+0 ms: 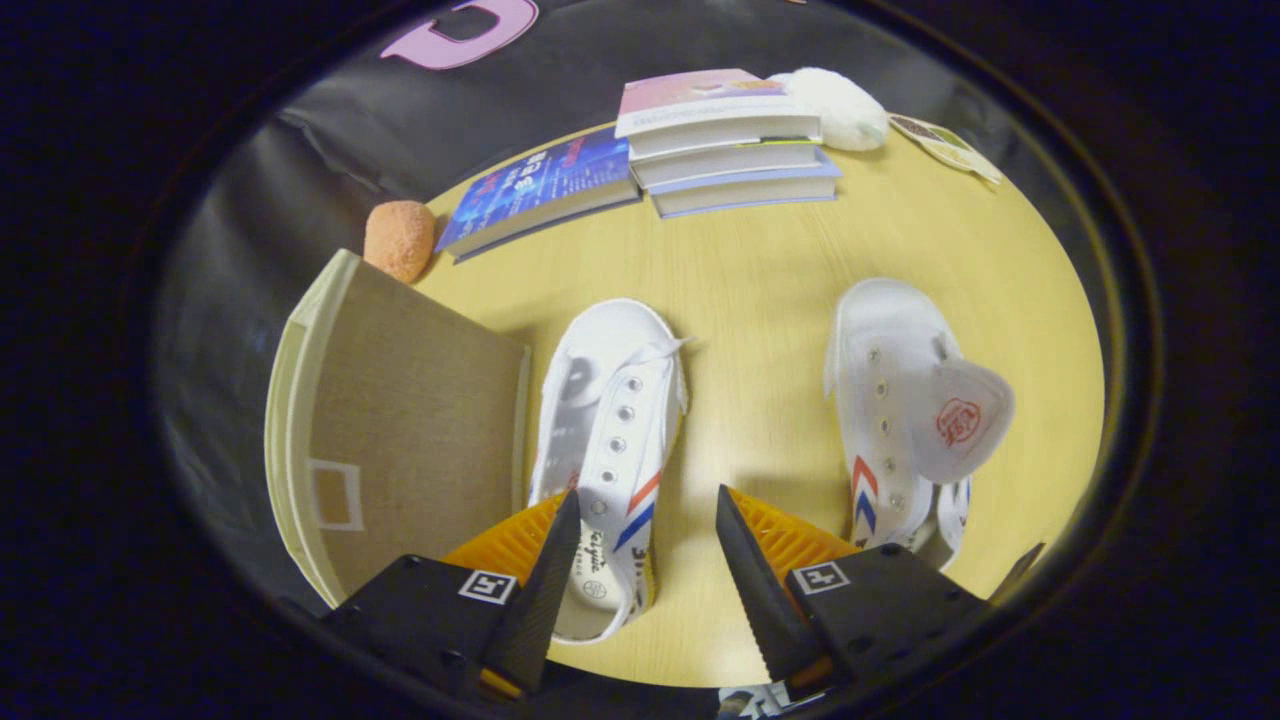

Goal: Open the storage box then place both shoes into the box .Put the left shoe in first, then the right shoe, with the right side of both shoes facing outward in a uniform manner.

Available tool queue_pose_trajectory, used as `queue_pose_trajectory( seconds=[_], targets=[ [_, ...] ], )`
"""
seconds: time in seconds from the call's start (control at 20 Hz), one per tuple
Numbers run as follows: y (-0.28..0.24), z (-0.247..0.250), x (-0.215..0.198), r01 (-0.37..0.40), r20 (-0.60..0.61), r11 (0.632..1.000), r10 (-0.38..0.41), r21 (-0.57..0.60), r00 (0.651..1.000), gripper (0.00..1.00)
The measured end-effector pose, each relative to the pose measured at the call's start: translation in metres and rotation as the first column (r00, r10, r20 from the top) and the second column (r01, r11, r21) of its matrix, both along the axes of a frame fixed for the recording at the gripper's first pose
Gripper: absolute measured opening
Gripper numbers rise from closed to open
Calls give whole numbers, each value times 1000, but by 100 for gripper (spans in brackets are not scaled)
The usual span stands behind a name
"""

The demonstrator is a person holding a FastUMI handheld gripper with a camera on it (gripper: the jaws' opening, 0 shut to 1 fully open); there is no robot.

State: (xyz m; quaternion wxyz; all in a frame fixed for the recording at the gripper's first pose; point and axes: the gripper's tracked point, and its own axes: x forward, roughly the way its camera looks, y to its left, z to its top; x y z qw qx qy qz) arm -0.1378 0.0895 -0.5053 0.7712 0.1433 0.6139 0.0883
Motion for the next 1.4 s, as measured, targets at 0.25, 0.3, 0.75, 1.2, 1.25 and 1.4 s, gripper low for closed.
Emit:
queue_pose_trajectory(
  seconds=[0.25, 0.3, 0.75, 1.2, 1.25, 1.4],
  targets=[
    [5, -15, -2, -3, -50, 1000, 3, 7, 999, 78],
    [6, -18, -1, -4, -55, 1000, 4, 9, 998, 71],
    [23, -24, 0, 73, -113, 996, -67, 50, 991, 22],
    [27, 23, 8, 159, -91, 974, -146, 163, 985, 9],
    [26, 35, 11, 179, -85, 967, -166, 180, 982, 9],
    [16, 74, 28, 211, -25, 955, -210, 207, 977, 9]
  ],
)
